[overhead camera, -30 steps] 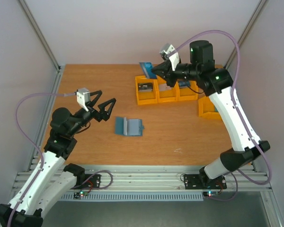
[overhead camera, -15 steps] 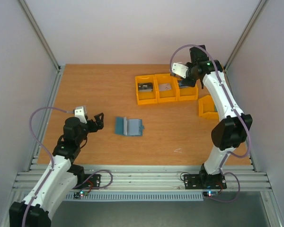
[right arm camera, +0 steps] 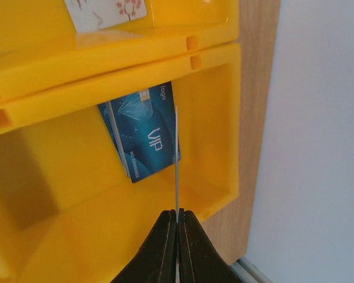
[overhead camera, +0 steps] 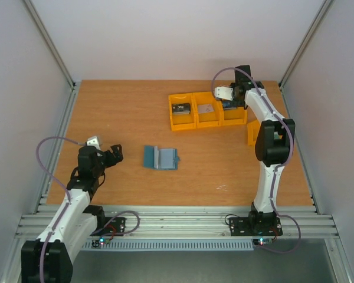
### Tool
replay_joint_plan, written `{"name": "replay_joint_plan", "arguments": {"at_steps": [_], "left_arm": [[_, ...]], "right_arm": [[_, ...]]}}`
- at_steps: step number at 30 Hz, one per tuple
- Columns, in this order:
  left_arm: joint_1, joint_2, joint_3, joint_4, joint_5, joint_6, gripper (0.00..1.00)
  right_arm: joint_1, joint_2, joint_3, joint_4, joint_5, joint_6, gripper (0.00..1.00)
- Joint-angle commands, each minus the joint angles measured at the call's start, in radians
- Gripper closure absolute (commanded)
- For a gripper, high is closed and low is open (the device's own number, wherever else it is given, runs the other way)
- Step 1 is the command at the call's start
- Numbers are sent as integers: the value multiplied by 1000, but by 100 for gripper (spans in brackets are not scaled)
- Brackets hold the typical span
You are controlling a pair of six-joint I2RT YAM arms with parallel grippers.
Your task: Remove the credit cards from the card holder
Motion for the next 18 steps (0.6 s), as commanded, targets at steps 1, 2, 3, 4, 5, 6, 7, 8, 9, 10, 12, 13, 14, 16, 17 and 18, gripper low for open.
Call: {"name": "replay_joint_plan", "arguments": {"at_steps": [1,2,3,4,5,6,7,8,9,10,12,13,14,16,17,18], "left_arm": [[28,44,22,55,23,-33,1],[29,54,24,56,24,-36,1],[29,64,26,59,25,-39,1],[29,75,26,60,25,-41,1],[29,87,25,60,25,-43,1],[29,94,24,60,24,-46,1],[29,99,26,60,23,-48,1],[29,103,27,60,22,-49,1],[29,109,30,60,22,-50,1],[29,113,32,60,23,-50,1],[29,125,35,60,23,-50,1],[29,130,36,60,25,-50,1],[29,134,38,60,26,-50,1],[29,140,39,60,23,-50,1],[29,140,39,61,23,-52,1],[29,140,40,60,23,-52,1]], "right_arm": [[-23,48,37,86,7,-55,99],[-23,55,34,97,0,-55,99],[-22,59,29,105,-15,-54,99],[-20,62,18,114,-27,-54,99],[-18,67,4,136,-31,-55,99],[-17,75,-10,161,-26,-56,99],[-16,87,-17,182,-16,-62,99],[-18,100,-17,204,1,-66,99],[-17,114,-16,228,16,-68,99],[-17,126,-11,250,27,-69,99],[-17,146,5,251,29,-74,99],[-16,152,9,238,26,-82,99],[-14,154,7,234,30,-89,99],[-12,159,-3,234,46,-96,99],[-12,160,-8,235,52,-95,99],[-12,163,-15,241,57,-90,99]]}}
